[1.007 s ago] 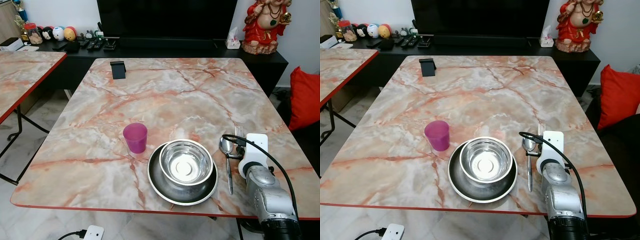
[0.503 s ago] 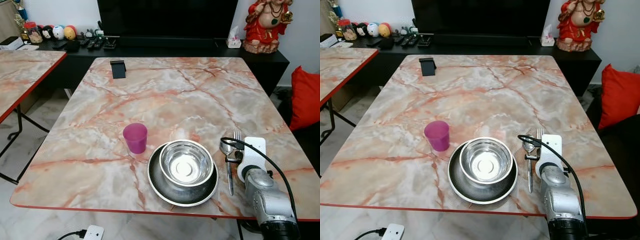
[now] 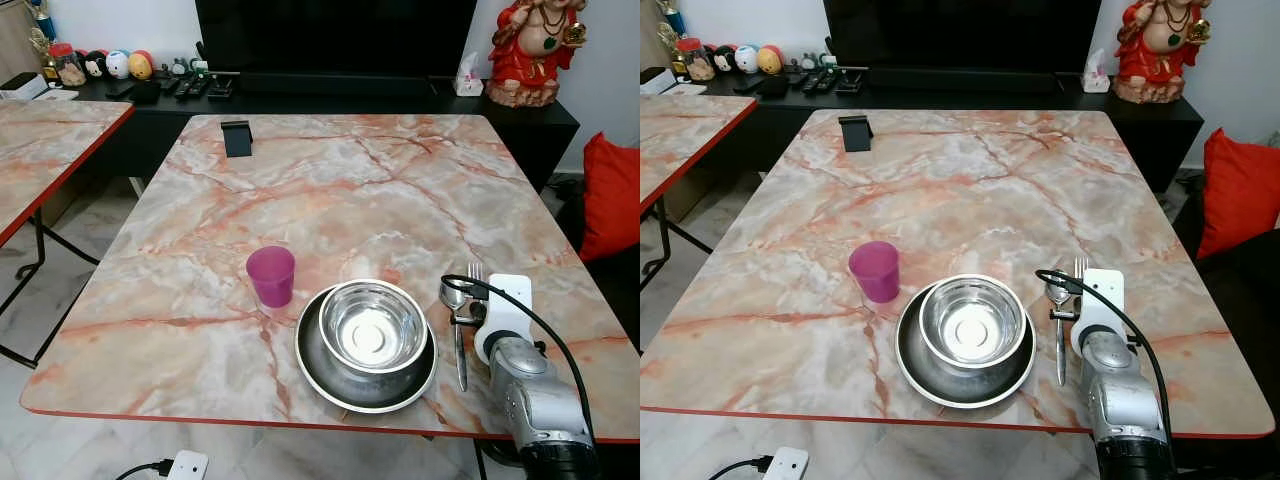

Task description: Setting the table

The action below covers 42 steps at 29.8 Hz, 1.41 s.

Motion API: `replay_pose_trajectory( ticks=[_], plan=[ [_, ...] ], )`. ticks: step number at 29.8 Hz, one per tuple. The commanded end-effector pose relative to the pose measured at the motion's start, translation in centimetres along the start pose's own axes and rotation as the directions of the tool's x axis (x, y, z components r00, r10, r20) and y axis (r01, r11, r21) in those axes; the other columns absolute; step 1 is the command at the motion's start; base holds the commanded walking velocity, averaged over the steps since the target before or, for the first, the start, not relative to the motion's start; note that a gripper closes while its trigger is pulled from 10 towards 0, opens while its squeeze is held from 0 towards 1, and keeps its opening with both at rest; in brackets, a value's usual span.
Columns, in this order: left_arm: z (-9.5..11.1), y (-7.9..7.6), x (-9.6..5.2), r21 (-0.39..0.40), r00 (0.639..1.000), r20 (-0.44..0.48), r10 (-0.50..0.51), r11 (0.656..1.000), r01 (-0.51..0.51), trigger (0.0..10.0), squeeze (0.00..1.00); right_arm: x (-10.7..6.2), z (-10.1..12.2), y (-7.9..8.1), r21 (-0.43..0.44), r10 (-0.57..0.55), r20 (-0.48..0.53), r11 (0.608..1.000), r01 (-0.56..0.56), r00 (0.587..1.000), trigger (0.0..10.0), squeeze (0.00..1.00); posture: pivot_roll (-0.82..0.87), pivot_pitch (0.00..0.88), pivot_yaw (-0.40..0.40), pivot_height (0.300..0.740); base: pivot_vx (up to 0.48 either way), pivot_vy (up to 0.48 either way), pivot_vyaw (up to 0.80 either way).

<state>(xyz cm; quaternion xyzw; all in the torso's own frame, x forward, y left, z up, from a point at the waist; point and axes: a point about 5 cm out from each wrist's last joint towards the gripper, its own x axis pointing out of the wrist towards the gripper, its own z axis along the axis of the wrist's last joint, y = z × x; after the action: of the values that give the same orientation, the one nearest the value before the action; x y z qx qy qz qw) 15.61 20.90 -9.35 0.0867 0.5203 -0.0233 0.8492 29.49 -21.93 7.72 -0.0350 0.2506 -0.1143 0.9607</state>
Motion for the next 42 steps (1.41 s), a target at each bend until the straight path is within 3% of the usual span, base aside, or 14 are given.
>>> replay_pose_trajectory(
  ticks=[1, 4, 5, 19, 20, 21, 22, 36, 37, 38, 39, 40, 42],
  plan=[
    [-0.12, 0.15, -0.02, 0.006, 1.000, -0.008, 0.003, 1.000, -0.003, 10.0, 0.00, -0.05, -0.35, 0.19, 0.006, 0.004, -0.025, 1.000, -0.004, 1.000, 10.0, 0.00, -0.02, 0.000, 0.005, 0.740, 0.000, 0.000, 0.00],
    [-0.12, 0.15, -0.02, 0.005, 1.000, -0.008, 0.004, 1.000, -0.004, 10.0, 0.00, 0.00, -0.30, 0.35, 0.008, 0.010, -0.024, 1.000, -0.010, 1.000, 10.0, 0.06, -0.02, 0.000, 0.004, 0.740, 0.000, 0.000, 0.00],
    [-0.12, 0.14, -0.02, 0.004, 1.000, -0.008, 0.004, 1.000, -0.004, 10.0, 0.00, 0.03, -0.23, 0.42, 0.008, 0.011, -0.023, 1.000, -0.011, 1.000, 10.0, 0.17, -0.02, 0.000, 0.004, 0.740, 0.000, 0.000, 0.00],
    [-0.12, 0.07, -0.01, 0.005, 1.000, -0.007, 0.001, 1.000, -0.001, 10.0, 0.00, 0.10, -0.09, 0.43, 0.008, 0.015, -0.020, 1.000, -0.015, 1.000, 10.0, 0.17, -0.02, 0.000, 0.003, 0.740, 0.000, 0.000, 0.00],
    [-0.12, 0.07, -0.01, 0.004, 1.000, -0.007, 0.001, 1.000, -0.001, 10.0, 0.00, 0.10, -0.09, 0.44, 0.008, 0.015, -0.020, 1.000, -0.015, 1.000, 10.0, 0.22, -0.02, 0.000, 0.002, 0.740, 0.000, 0.000, 0.00],
    [-0.12, 0.08, -0.01, 0.004, 1.000, -0.007, 0.002, 1.000, -0.001, 10.0, 0.00, 0.10, -0.08, 0.46, 0.008, 0.016, -0.020, 1.000, -0.016, 1.000, 10.0, 0.47, -0.02, 0.000, 0.002, 0.740, 0.000, 0.000, 0.00],
    [-0.12, 0.08, -0.01, 0.005, 1.000, -0.007, 0.002, 1.000, -0.002, 10.0, 0.00, 0.12, -0.08, 0.49, 0.008, 0.018, -0.019, 1.000, -0.018, 1.000, 10.0, 0.50, -0.02, 0.000, 0.002, 0.740, 0.000, 0.000, 0.00],
    [-0.12, 0.11, -0.02, 0.005, 1.000, -0.006, 0.003, 1.000, -0.003, 10.0, 0.00, 0.17, -0.01, 0.63, 0.006, 0.020, -0.019, 1.000, -0.020, 1.000, 10.0, 0.44, -0.02, 0.000, 0.004, 0.740, 0.000, 0.000, 0.00],
    [-0.12, 0.12, -0.02, 0.005, 1.000, -0.006, 0.004, 1.000, -0.003, 10.0, 0.00, 0.17, 0.00, 0.65, 0.008, 0.022, -0.018, 1.000, -0.021, 1.000, 10.0, 0.69, -0.02, 0.000, 0.005, 0.740, 0.000, 0.000, 0.00],
    [-0.11, 0.12, -0.02, 0.005, 1.000, -0.006, 0.003, 1.000, -0.003, 10.0, 0.00, 0.17, 0.02, 0.66, 0.009, 0.023, -0.017, 1.000, -0.023, 1.000, 10.0, 0.84, -0.02, 0.000, 0.005, 0.740, 0.000, 0.000, 0.00],
    [-0.11, 0.12, -0.02, 0.005, 1.000, -0.006, 0.003, 1.000, -0.003, 10.0, 0.00, 0.17, 0.02, 0.67, 0.009, 0.023, -0.017, 1.000, -0.023, 1.000, 10.0, 0.84, -0.02, 0.000, 0.005, 0.740, 0.000, 0.000, 0.00],
    [-0.12, 0.12, -0.02, 0.005, 1.000, -0.007, 0.003, 1.000, -0.003, 10.0, 0.00, 0.17, 0.00, 0.65, 0.008, 0.022, -0.017, 1.000, -0.022, 1.000, 10.0, 0.96, -0.02, 0.000, 0.004, 0.740, 0.000, 0.000, 0.00],
    [-0.13, 0.11, -0.02, 0.005, 1.000, -0.007, 0.003, 1.000, -0.003, 10.0, 0.00, 0.16, -0.02, 0.63, 0.006, 0.020, -0.018, 1.000, -0.020, 1.000, 10.0, 0.93, -0.02, 0.000, 0.004, 0.740, 0.000, 0.000, 0.00]
  ],
)
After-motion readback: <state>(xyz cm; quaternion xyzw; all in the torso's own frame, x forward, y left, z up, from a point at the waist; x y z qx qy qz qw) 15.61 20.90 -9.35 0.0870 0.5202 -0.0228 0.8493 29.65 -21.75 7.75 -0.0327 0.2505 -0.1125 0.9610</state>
